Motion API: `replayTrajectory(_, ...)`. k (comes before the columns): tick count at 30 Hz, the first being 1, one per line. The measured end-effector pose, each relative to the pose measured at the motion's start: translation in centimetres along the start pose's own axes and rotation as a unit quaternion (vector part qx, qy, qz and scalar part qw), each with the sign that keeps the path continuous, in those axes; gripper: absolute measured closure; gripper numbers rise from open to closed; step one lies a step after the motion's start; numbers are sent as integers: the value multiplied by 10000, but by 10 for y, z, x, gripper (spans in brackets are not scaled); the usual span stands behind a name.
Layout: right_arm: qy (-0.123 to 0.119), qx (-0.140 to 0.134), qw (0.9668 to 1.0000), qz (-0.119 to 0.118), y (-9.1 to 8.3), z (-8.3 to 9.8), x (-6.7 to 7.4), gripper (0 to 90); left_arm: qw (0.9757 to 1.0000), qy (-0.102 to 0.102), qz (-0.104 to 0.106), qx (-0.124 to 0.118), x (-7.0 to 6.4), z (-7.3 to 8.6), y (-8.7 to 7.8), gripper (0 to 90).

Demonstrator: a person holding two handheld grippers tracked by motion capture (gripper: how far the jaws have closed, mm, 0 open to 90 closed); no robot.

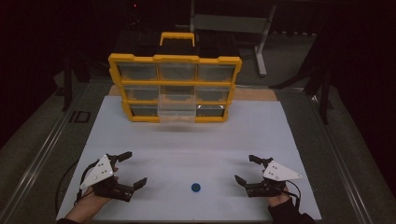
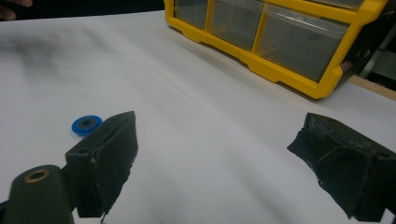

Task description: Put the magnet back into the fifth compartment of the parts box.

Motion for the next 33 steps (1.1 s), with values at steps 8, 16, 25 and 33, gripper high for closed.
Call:
replayTrajectory(8,6,-16,10000,-35,0,0,0,119,9988,-7,484,-110,3,-29,13,0)
replayTrajectory(16,-3,-16,10000,-43,0,-1,0,119,9951,138,980,-67,-6,-51,29,0)
replayTrajectory(25,0,-22,10000,-66,-1,-1,0,119,9912,149,1312,-4,-12,-65,51,0)
replayTrajectory(33,12,-15,10000,-80,0,0,1,119,9867,164,1603,199,-22,-64,79,0)
Point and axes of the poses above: each handheld gripper's, and its own axes: y roughly forward along the jaws, z roughly out of its underside, x roughly to its left, the point moved 4 cm from there along y, roughly forward along the jaws, and after that the axes turned 14 degrees about y, right-handed, at the moved point
